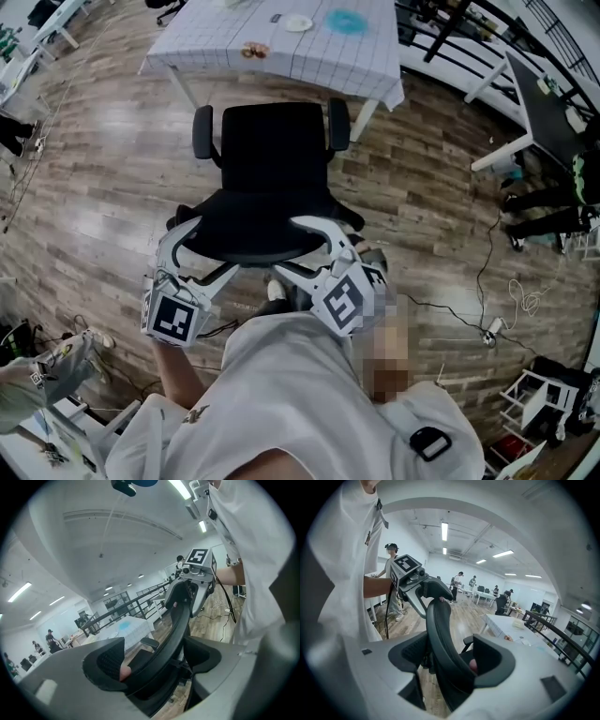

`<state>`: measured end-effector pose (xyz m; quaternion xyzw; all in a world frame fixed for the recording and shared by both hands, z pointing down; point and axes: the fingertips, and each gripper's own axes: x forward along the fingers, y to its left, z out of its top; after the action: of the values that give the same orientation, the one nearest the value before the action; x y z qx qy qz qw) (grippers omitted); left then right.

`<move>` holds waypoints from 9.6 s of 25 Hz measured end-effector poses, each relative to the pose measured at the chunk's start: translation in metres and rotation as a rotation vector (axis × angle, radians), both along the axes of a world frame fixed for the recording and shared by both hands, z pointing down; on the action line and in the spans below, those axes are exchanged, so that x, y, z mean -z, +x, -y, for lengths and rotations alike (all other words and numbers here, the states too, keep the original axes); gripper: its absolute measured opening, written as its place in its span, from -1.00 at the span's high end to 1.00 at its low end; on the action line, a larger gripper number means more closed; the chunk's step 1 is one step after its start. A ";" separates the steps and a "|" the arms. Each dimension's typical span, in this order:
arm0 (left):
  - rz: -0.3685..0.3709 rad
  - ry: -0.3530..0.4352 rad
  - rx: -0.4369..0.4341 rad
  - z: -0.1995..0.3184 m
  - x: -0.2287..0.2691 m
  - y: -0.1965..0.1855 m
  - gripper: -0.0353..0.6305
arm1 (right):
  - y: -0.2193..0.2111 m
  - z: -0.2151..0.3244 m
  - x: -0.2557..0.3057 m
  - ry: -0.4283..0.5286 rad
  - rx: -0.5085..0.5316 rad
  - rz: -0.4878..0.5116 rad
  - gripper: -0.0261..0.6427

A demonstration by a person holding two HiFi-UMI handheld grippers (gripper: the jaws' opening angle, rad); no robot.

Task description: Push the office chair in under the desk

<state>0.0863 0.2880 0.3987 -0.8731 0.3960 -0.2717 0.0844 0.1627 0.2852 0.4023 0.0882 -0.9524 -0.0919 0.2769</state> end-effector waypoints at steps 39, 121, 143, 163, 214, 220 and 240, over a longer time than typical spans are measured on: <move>-0.004 -0.011 -0.021 0.081 0.000 -0.014 -0.28 | -0.014 0.080 -0.001 -0.023 0.014 -0.023 0.03; -0.012 0.000 -0.143 0.246 0.004 -0.139 -0.33 | -0.140 0.235 -0.003 -0.110 -0.080 -0.093 0.04; -0.026 0.000 -0.135 0.286 0.006 -0.151 -0.35 | -0.152 0.276 -0.003 -0.125 -0.059 -0.107 0.04; -0.025 -0.007 -0.135 0.341 0.007 -0.161 -0.36 | -0.162 0.330 -0.001 -0.112 -0.059 -0.100 0.04; -0.023 -0.022 -0.162 0.476 0.004 -0.208 -0.36 | -0.208 0.463 -0.003 -0.105 -0.077 -0.100 0.03; -0.022 -0.018 -0.154 0.488 0.004 -0.207 -0.36 | -0.207 0.476 -0.004 -0.101 -0.071 -0.102 0.03; -0.020 -0.018 -0.208 0.533 0.002 -0.244 -0.36 | -0.246 0.517 -0.005 -0.102 -0.134 -0.097 0.03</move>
<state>-0.1580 -0.2454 0.3965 -0.9128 0.3016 -0.2564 0.1002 -0.0828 -0.2316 0.4071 0.1331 -0.9332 -0.0288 0.3325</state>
